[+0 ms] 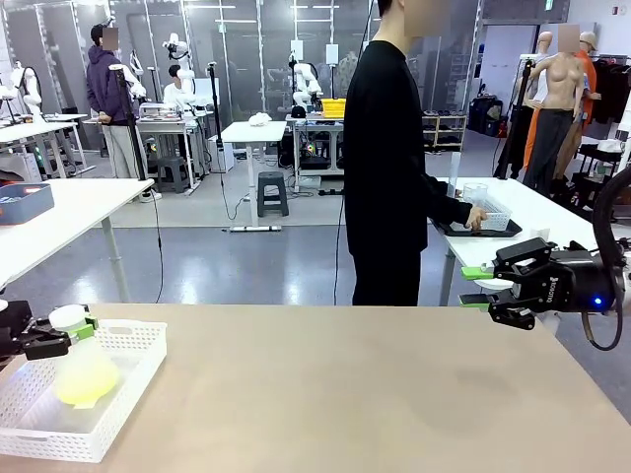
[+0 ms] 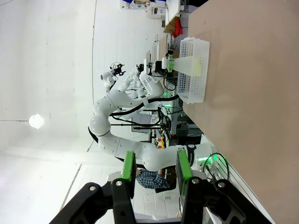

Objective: Prepare the solutions needed for the experiment.
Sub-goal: When the human places the Big flask in the center of the table, pick up the Big flask and place it in the left Organizing basket.

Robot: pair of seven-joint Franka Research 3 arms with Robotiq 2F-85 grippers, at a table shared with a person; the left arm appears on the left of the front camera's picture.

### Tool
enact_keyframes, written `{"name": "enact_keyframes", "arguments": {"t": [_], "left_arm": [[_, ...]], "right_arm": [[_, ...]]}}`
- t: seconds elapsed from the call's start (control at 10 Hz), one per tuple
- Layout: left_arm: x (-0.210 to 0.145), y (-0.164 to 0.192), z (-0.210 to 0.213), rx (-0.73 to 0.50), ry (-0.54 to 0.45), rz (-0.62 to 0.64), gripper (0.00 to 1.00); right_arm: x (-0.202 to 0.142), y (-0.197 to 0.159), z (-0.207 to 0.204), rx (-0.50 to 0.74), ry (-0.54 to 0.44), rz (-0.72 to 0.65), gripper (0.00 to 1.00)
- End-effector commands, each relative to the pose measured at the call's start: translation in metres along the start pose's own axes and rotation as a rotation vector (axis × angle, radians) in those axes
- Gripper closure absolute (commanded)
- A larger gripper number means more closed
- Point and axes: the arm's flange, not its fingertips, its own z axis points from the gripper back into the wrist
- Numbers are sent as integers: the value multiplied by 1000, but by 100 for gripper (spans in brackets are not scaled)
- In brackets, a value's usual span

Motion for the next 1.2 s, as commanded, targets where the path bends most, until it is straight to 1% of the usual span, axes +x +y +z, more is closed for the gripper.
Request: {"name": "enact_keyframes", "arguments": {"t": [0.0,0.2,0.4,0.5,0.6,0.7,0.8,0.9,1.0,1.1], "left_arm": [[-2,8,-2,-35,0,-20,100],[-8,10,-3,-63,11,-7,100],[-11,15,-1,-46,44,11,100],[-10,17,-2,-47,40,27,69],[-11,18,0,-62,32,33,56],[-12,19,1,-66,30,36,49],[-12,21,3,-67,33,39,36],[-13,22,3,-70,33,41,29],[-14,22,3,-68,36,44,17],[-15,20,6,-67,41,49,9]], "right_arm": [[0,0,0,5,1,16,54],[0,0,0,5,1,16,54],[0,0,0,5,1,16,54],[0,0,0,5,1,16,54],[0,0,0,5,1,16,54],[0,0,0,5,1,16,54],[0,0,0,5,1,16,54],[0,0,0,5,1,16,54],[0,0,0,5,1,16,54],[0,0,0,5,1,16,54]]}}
